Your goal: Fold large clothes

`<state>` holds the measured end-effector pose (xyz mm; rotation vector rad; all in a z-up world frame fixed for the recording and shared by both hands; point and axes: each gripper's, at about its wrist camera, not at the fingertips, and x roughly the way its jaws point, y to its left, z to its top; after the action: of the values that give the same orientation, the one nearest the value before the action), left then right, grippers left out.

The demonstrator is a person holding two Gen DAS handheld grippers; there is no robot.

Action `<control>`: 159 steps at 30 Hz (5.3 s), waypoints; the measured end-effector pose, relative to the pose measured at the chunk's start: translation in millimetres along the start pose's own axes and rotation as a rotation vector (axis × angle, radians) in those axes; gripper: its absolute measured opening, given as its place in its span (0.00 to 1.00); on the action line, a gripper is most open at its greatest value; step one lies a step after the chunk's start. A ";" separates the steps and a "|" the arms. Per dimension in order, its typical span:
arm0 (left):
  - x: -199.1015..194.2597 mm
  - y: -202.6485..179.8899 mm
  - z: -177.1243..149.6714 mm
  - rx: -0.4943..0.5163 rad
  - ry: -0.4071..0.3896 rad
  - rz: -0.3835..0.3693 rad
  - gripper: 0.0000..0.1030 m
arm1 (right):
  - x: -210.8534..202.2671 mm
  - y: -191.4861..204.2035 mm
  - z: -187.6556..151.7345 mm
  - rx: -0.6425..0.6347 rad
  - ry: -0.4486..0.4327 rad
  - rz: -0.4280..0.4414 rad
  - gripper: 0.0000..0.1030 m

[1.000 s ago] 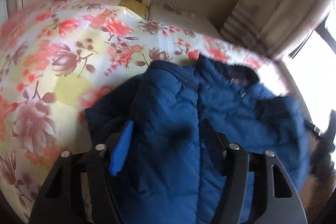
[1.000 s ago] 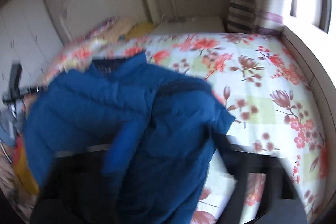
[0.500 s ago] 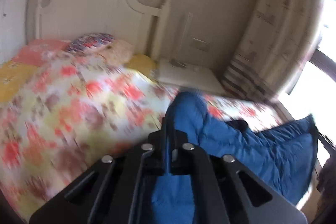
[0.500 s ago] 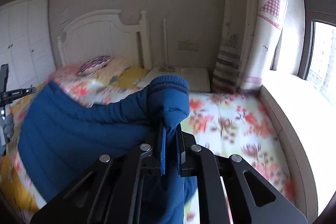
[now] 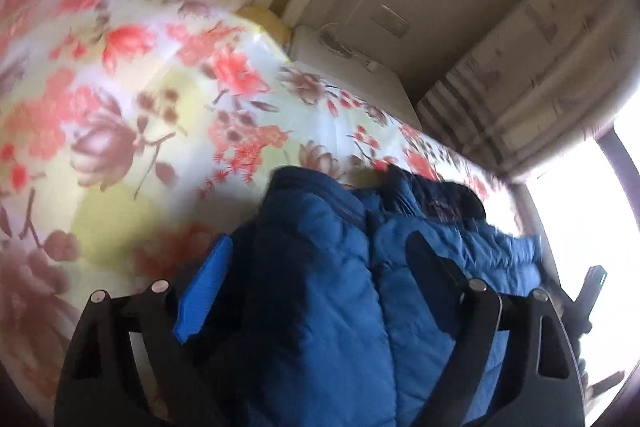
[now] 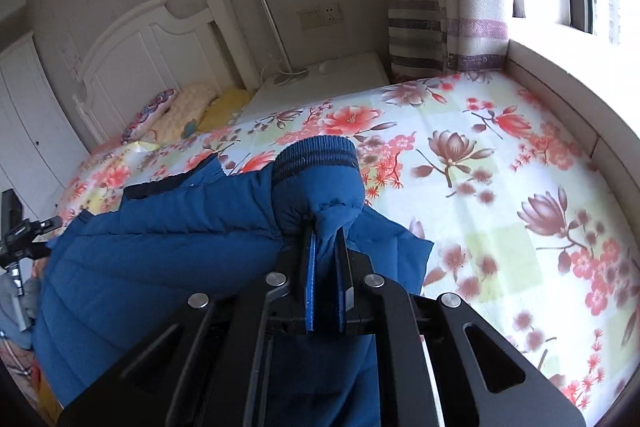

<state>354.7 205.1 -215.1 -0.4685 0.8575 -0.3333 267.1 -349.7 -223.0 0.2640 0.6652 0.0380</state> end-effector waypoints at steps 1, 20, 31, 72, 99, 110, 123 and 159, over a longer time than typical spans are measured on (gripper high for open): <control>3.9 3.6 2.7 -0.015 0.004 0.007 0.88 | 1.8 2.6 -0.6 -0.008 0.003 -0.007 0.10; -57.0 -111.8 15.6 0.335 -0.153 0.067 0.09 | -84.3 13.9 76.3 -0.015 -0.201 0.113 0.06; 25.7 -2.3 -8.6 0.027 0.057 0.066 0.31 | 40.8 -18.0 23.2 -0.013 0.165 0.104 0.56; -124.1 47.0 -188.7 0.067 -0.104 -0.040 0.88 | -108.9 -21.7 -122.3 -0.121 0.011 0.241 0.80; -164.7 20.3 -239.0 0.177 -0.105 0.109 0.18 | -193.9 -3.5 -197.9 -0.147 -0.053 0.270 0.28; -179.7 31.1 -265.4 0.183 -0.101 0.107 0.21 | -218.0 -6.1 -229.6 -0.123 -0.018 0.302 0.29; -202.8 -77.1 -200.5 0.296 -0.382 0.243 0.98 | -234.1 58.9 -125.9 -0.193 -0.254 0.113 0.95; 39.1 -124.9 -124.5 0.373 -0.026 0.404 0.98 | -0.3 233.9 -40.6 -0.521 0.054 -0.010 0.40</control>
<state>269.3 48.8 -245.4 0.0499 0.8208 -0.1075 253.5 -114.5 -194.0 -0.2424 0.6871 0.2060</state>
